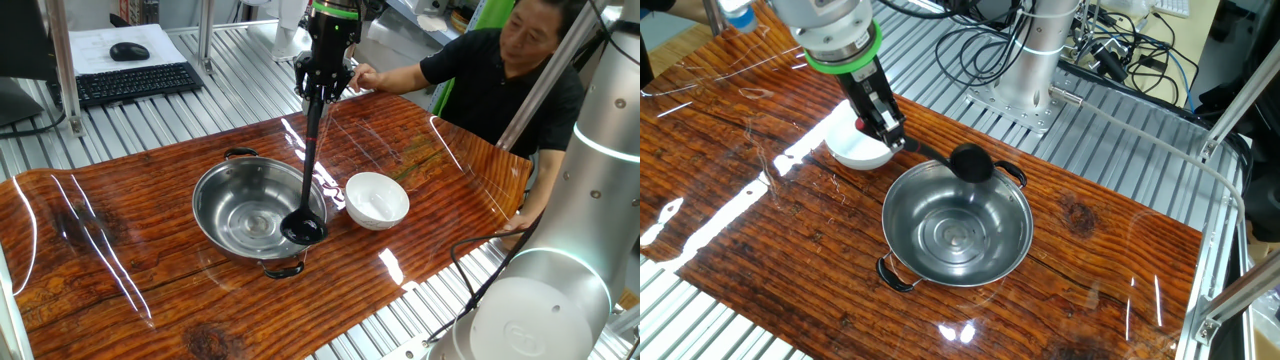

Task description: Scoop water with a large spoon from one bowl to another

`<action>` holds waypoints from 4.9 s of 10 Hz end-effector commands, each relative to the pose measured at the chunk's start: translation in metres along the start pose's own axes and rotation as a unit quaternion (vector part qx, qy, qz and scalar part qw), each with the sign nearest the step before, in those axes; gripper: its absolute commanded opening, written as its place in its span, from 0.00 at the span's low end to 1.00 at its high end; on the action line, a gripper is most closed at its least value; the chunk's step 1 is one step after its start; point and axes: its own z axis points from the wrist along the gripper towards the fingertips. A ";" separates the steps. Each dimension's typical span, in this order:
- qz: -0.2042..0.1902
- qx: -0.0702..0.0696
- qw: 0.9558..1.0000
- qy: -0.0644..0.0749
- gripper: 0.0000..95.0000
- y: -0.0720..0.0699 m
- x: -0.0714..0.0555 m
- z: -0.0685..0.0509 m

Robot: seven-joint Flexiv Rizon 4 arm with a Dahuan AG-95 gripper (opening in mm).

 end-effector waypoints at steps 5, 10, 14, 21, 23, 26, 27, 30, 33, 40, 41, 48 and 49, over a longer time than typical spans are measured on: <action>-0.037 0.019 0.999 0.004 0.00 -0.010 -0.006 -0.006; -0.071 0.033 0.997 0.016 0.00 -0.025 -0.020 -0.016; -0.097 0.036 0.994 0.019 0.00 -0.040 -0.027 -0.020; -0.126 0.048 0.991 0.016 0.00 -0.057 -0.032 -0.025; -0.132 0.049 0.990 0.015 0.00 -0.064 -0.034 -0.026; -0.146 0.051 0.988 0.014 0.00 -0.078 -0.038 -0.028; -0.148 0.051 0.988 0.014 0.00 -0.081 -0.039 -0.028; -0.153 0.054 0.987 0.013 0.00 -0.086 -0.041 -0.028; -0.158 0.052 0.986 0.004 0.00 -0.093 -0.045 -0.027; -0.160 0.049 0.986 -0.003 0.00 -0.094 -0.045 -0.027; -0.160 0.048 0.986 -0.002 0.00 -0.094 -0.045 -0.027; -0.150 0.048 0.988 -0.004 0.00 -0.094 -0.043 -0.027; -0.150 0.048 0.988 -0.004 0.00 -0.094 -0.043 -0.027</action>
